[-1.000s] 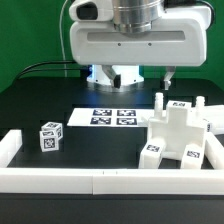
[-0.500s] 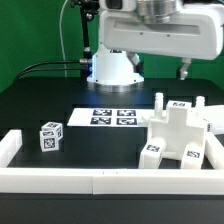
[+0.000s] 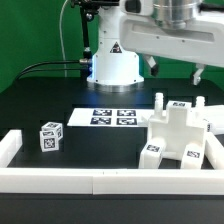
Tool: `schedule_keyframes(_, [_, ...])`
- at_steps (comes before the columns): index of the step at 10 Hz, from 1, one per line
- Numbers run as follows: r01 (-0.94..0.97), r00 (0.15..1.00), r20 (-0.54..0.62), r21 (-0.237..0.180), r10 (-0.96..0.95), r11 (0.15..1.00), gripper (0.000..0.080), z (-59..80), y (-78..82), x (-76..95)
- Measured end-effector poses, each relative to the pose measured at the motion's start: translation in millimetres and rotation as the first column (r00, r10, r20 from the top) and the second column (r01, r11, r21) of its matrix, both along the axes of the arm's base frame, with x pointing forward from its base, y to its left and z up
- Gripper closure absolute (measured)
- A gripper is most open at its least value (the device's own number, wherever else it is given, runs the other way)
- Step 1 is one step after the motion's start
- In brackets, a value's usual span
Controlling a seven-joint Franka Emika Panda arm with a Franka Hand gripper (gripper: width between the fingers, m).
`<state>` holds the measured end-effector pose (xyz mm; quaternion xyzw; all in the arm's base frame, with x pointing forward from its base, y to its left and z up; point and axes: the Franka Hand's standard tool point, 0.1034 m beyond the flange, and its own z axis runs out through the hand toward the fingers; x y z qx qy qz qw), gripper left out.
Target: Assemble chair
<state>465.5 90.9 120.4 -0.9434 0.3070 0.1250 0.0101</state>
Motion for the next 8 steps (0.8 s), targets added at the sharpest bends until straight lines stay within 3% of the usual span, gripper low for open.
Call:
schedule_keyframes(2, [0.078,0.997,0.011,-0.053,-0.078,0.996,0.0151,-27.4,23.4,-20.4])
schedule_keyframes(3, [0.056,0.998,-0.03,-0.064,-0.058,0.996,0.0151,-26.9,30.7,-18.0])
schedule_keyframes(6, [0.09,0.996,-0.012,-0.07,-0.091,0.994,0.0151,-28.4,31.8,-14.0])
schedule_keyframes(8, [0.233,0.972,0.024,-0.117,-0.232,0.965,0.0151,-47.2,54.8,-35.5])
